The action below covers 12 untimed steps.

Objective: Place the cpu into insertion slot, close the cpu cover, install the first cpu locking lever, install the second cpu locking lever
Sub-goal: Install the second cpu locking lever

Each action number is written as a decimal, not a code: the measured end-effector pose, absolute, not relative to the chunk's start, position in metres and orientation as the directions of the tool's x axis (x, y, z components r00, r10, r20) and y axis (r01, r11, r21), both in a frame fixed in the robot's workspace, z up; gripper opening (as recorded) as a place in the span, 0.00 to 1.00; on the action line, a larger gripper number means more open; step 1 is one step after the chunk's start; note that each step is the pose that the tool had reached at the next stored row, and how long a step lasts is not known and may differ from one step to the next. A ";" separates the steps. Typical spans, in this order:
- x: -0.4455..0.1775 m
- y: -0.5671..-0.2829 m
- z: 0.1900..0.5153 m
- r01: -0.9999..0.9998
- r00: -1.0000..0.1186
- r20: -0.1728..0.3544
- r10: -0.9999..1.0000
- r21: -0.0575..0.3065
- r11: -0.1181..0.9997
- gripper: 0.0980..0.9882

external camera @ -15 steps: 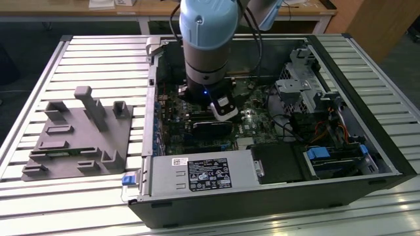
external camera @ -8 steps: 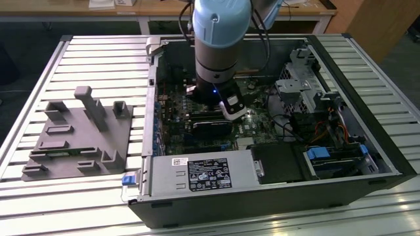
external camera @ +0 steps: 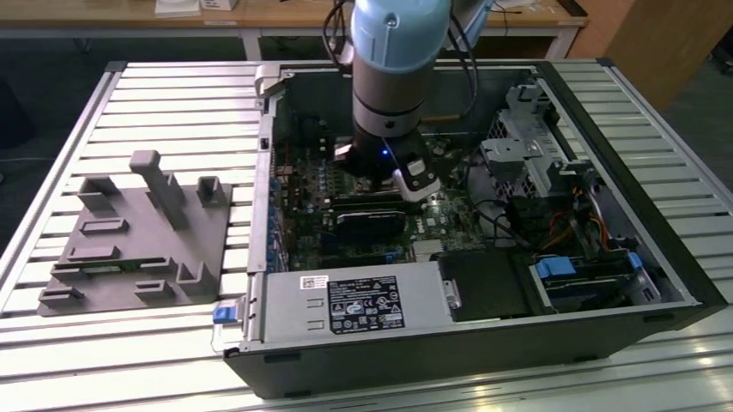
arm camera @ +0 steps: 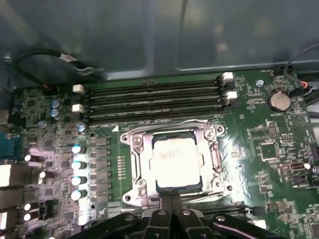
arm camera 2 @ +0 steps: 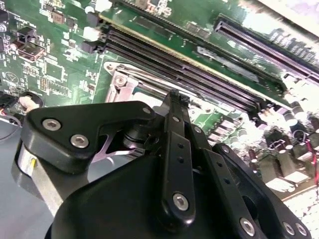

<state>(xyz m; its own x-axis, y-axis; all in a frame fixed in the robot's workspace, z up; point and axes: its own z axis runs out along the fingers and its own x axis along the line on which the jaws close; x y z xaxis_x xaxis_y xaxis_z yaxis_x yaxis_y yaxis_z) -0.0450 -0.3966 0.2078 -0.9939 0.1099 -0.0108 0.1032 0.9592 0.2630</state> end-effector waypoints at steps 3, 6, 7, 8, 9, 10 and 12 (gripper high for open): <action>-0.044 -0.389 0.208 0.103 -0.994 -0.014 0.109 0.239 0.966 0.01; -0.043 -0.381 0.208 0.103 -0.994 -0.017 0.109 0.213 0.972 0.01; -0.043 -0.378 0.208 0.103 -0.994 -0.017 0.109 0.206 0.973 0.01; -0.042 -0.375 0.208 0.103 -0.994 -0.018 0.109 0.198 0.975 0.01; -0.042 -0.372 0.208 0.103 -0.994 -0.019 0.109 0.192 0.976 0.01; -0.042 -0.369 0.208 0.103 -0.994 -0.020 0.109 0.187 0.977 0.01; -0.041 -0.364 0.208 0.103 -0.994 -0.020 0.108 0.180 0.978 0.01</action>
<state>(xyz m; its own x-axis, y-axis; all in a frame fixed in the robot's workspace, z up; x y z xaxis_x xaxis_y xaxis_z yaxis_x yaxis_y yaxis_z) -0.0412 -0.3637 0.2078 -0.9939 0.1083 -0.0202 0.1030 0.9783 0.1795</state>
